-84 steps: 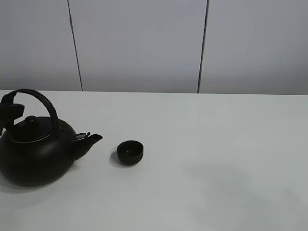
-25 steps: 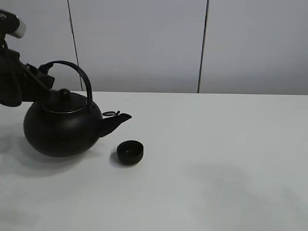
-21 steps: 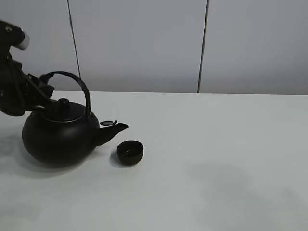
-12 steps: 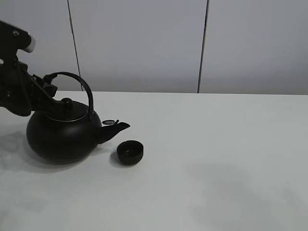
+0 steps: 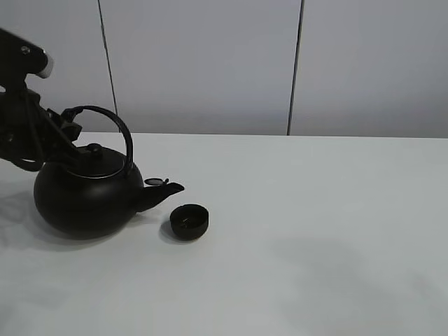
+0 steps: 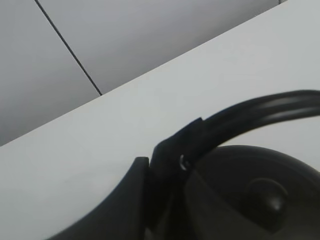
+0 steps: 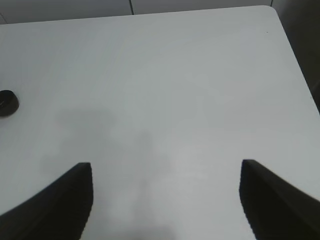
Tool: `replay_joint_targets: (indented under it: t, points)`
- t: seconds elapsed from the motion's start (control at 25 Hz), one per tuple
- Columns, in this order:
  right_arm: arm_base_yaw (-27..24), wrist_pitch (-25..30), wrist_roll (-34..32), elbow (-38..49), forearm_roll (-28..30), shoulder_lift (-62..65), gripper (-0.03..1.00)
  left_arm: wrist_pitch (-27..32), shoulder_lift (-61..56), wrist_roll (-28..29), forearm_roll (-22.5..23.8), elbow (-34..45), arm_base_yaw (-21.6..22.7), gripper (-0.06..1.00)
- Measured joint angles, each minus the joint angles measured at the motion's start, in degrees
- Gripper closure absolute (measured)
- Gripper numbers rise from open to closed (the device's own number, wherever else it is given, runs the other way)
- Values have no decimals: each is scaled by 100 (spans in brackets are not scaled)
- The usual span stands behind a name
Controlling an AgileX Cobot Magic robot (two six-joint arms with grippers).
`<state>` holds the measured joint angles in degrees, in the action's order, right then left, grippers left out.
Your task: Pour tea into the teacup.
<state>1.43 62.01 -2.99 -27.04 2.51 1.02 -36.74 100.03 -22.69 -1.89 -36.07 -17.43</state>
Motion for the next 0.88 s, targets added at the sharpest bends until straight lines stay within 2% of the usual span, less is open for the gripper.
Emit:
replay_joint_targets:
  t: [0.88]
  points:
    - [0,-4,0,0,0,0,41,85,-284,-340,189,0,0,84]
